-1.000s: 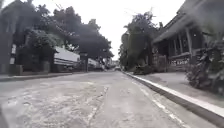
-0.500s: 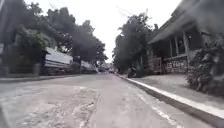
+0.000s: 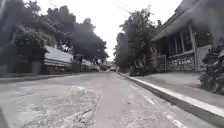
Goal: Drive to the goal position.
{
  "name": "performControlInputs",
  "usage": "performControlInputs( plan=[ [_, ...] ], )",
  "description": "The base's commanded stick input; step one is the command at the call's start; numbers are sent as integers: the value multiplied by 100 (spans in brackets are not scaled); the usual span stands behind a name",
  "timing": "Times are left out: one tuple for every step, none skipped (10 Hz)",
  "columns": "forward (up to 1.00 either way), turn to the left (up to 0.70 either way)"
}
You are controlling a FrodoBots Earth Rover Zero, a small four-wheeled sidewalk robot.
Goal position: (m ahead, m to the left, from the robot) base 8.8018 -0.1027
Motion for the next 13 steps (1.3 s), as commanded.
performControlInputs(
  plan=[
    [70,-9],
    [70,0],
    [70,0],
    [70,0],
    [70,0],
    [70,-9],
    [70,-8],
    [70,-2],
    [70,0],
    [70,0],
    [70,0],
    [70,0],
    [70,0]
  ],
)
